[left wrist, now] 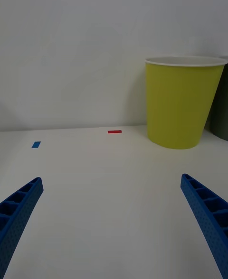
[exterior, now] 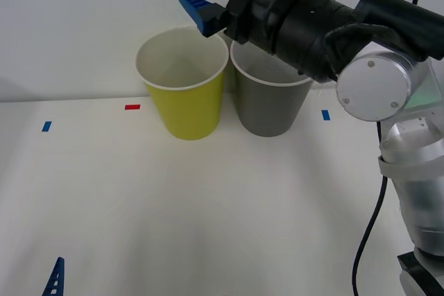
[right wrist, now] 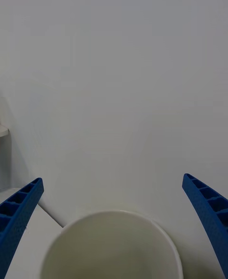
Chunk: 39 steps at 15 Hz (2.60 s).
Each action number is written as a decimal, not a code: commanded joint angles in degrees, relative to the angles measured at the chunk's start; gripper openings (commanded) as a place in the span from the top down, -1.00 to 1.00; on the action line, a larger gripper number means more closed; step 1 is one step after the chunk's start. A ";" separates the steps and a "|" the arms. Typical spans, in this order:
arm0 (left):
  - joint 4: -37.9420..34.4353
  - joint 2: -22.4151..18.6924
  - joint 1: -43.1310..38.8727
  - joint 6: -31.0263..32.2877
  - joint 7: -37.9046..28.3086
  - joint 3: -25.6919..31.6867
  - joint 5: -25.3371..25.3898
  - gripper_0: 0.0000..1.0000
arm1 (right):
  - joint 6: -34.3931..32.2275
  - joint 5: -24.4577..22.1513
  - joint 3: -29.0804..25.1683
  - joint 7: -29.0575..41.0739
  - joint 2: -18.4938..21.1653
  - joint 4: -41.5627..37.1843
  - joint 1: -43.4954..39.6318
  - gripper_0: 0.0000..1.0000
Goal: Put cans in the gray bin and PET bottles in the light green bin.
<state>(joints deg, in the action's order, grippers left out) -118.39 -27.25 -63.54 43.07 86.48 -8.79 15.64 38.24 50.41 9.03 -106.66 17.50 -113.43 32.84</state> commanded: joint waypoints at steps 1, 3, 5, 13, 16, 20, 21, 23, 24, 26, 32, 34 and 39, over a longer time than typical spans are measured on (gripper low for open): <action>0.00 0.00 0.00 0.00 0.00 0.00 0.00 -1.00 | 0.16 -4.44 -2.17 7.60 3.33 -7.41 -4.80 -1.00; 0.00 0.00 0.00 0.00 0.00 0.00 0.00 -1.00 | 0.16 -7.96 -3.58 12.70 5.35 -12.16 -8.84 -1.00; 0.00 0.00 0.00 0.00 0.00 0.00 0.00 -1.00 | 0.16 -10.86 -5.60 16.39 5.79 -16.20 -13.50 -1.00; 0.00 0.00 0.00 0.00 0.00 0.00 0.00 -1.00 | 0.16 -15.69 -13.86 21.23 8.25 -31.15 -34.95 -1.00; 0.00 0.00 0.00 0.00 0.00 0.00 0.00 -1.00 | 0.16 -20.53 -13.77 24.65 8.43 -36.15 -43.56 -1.00; 0.00 0.00 0.00 0.00 0.00 0.00 0.00 -1.00 | -3.26 -27.21 -10.61 24.48 7.20 -36.57 -52.44 -1.00; 0.00 0.00 0.00 0.00 0.00 0.00 0.00 -1.00 | -4.05 -29.76 -9.29 24.48 6.67 -36.57 -52.96 -1.00; 0.00 0.00 0.00 0.00 0.00 0.00 0.00 -1.00 | -8.45 -36.87 -5.60 25.36 4.83 -35.01 -52.96 -1.00; 0.00 0.00 0.00 0.00 0.00 0.00 0.00 -1.00 | -14.16 -37.31 -3.93 25.71 4.56 -31.41 -52.87 -1.00; 0.00 0.00 0.00 0.00 0.00 0.00 0.00 -1.00 | -23.74 -37.31 -2.17 25.62 4.56 -25.52 -54.11 -1.00; 0.00 0.00 0.00 0.00 0.00 0.00 0.00 -1.00 | -45.45 -39.42 0.38 23.60 6.58 -15.76 -65.88 -1.00; 0.00 0.00 0.00 0.00 0.00 0.00 0.00 -1.00 | -49.85 -39.86 1.08 23.60 6.94 -14.01 -70.36 -1.00; 0.00 0.00 0.00 0.00 0.00 0.00 0.00 -1.00 | -53.80 -41.01 2.57 24.22 3.77 -13.57 -75.46 -1.00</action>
<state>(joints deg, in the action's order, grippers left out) -118.39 -27.25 -63.55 43.07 86.48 -8.79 15.64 -14.86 9.50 11.51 -82.86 21.35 -127.03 -41.68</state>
